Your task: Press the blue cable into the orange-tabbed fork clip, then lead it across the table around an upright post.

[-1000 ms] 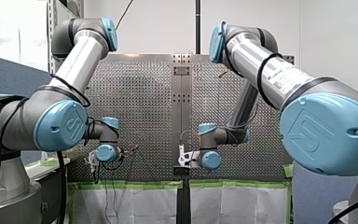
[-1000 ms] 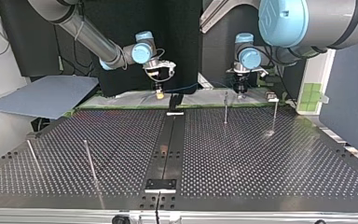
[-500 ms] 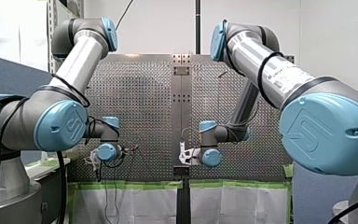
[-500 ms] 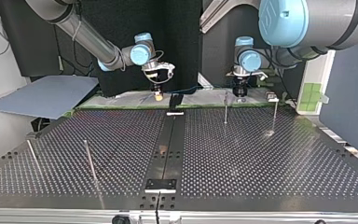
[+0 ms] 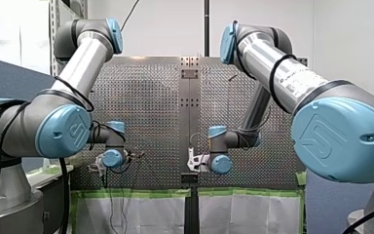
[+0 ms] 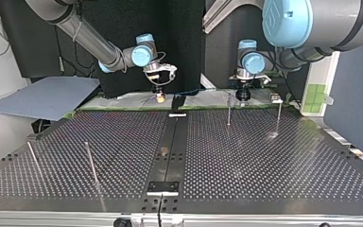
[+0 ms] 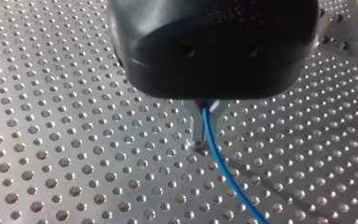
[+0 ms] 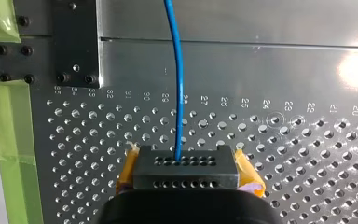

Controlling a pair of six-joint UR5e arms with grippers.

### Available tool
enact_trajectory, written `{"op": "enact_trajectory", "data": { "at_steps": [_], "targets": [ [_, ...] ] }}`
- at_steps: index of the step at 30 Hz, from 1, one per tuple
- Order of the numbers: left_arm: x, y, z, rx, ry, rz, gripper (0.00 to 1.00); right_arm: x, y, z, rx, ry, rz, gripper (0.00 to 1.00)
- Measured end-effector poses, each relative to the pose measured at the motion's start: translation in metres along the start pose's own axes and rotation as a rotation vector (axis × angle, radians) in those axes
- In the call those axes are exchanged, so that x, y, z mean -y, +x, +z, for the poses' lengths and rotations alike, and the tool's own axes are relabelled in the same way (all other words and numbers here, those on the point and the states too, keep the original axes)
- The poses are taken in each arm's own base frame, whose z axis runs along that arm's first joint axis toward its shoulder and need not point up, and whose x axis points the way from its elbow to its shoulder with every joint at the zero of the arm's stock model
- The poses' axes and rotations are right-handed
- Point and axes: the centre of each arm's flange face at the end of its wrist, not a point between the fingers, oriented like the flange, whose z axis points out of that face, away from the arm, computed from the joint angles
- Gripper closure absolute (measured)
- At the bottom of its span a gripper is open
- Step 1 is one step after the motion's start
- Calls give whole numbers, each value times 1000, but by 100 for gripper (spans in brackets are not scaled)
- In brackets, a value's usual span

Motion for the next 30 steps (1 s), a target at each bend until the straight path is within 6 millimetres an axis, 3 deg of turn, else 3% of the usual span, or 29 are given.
{"op": "enact_trajectory", "data": {
  "at_steps": [11, 22, 30],
  "targets": [
    [0, -5, 10, 17, -2, -2, 100, -8, 1, 3, -4, -11, 4, 100],
    [-7, 27, 22, -31, -7, -4, 100, -15, 1, 5, -5, -22, 2, 100],
    [-4, 22, 42, -30, 4, -25, 100, -23, 4, 9, -16, -32, 7, 100]
  ]
}}
